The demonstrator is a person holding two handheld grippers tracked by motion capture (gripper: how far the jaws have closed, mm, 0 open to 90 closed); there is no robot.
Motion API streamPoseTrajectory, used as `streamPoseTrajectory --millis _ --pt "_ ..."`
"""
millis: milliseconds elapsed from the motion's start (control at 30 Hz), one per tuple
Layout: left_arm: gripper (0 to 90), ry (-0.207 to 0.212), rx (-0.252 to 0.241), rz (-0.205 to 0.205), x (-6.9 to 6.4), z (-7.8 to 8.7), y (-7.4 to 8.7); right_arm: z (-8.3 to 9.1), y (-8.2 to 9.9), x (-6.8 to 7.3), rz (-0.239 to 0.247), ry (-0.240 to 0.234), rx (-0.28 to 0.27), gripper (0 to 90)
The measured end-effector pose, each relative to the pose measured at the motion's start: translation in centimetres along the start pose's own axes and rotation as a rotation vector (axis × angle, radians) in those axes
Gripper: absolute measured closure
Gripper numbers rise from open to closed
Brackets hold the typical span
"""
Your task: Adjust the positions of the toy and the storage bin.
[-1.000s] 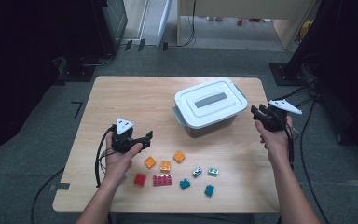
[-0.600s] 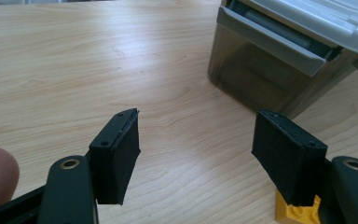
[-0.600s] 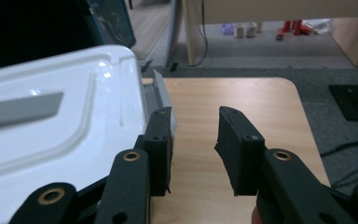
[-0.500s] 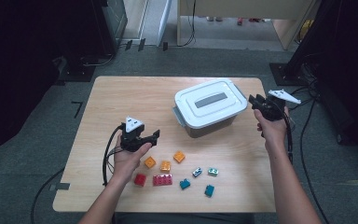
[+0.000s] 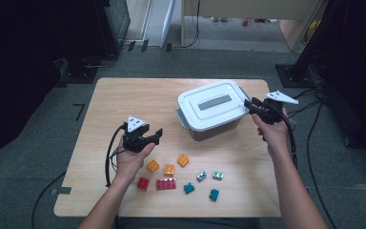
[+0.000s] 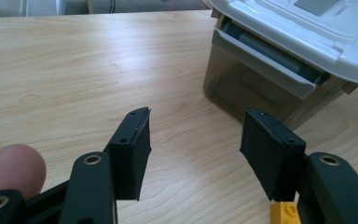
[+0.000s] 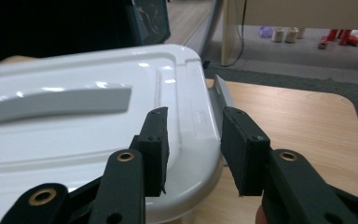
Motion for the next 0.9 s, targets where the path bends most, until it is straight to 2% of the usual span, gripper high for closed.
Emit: streamPoseTrajectory --millis 67,267,333,367,467,567,900 --pt "44.3 0.005 -0.001 0.004 0.0 0.0 -0.1 0.3 -0.3 0.0 -0.038 -0.019 -0.017 63.7" --pt "44.9 0.038 -0.002 0.021 -0.5 -0.3 -0.3 -0.2 0.0 -0.9 -0.087 -0.002 0.007 63.4" --pt "44.9 0.049 -0.004 0.017 -0.8 -0.4 -0.3 -0.5 0.4 -1.1 -0.131 -0.035 0.01 64.5" --pt "44.9 0.055 -0.002 0.012 -1.1 -0.5 -0.3 -0.5 0.5 -1.1 -0.138 -0.043 0.02 65.5" --pt "45.2 0.06 0.002 0.007 -1.3 -0.6 -0.3 -0.6 0.6 -0.6 -0.106 -0.034 0.038 65.4" --pt "45.2 0.066 0.005 0.001 -1.6 -0.8 -0.3 -0.4 0.5 -0.3 -0.119 -0.048 0.046 65.5" --pt "44.7 0.098 -0.008 -0.01 -2.4 -0.9 -0.4 0.0 0.4 1.8 -0.07 -0.073 0.068 64.6"
Point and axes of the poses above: each handheld gripper's, and its own axes: z roughly backward along the jaws, y roughly out of its underside, x roughly to its left, the point moved 6 cm from there along -z, roughly forward along the jaws, and after that the axes turned 14 degrees about z, right-handed, at the moved point
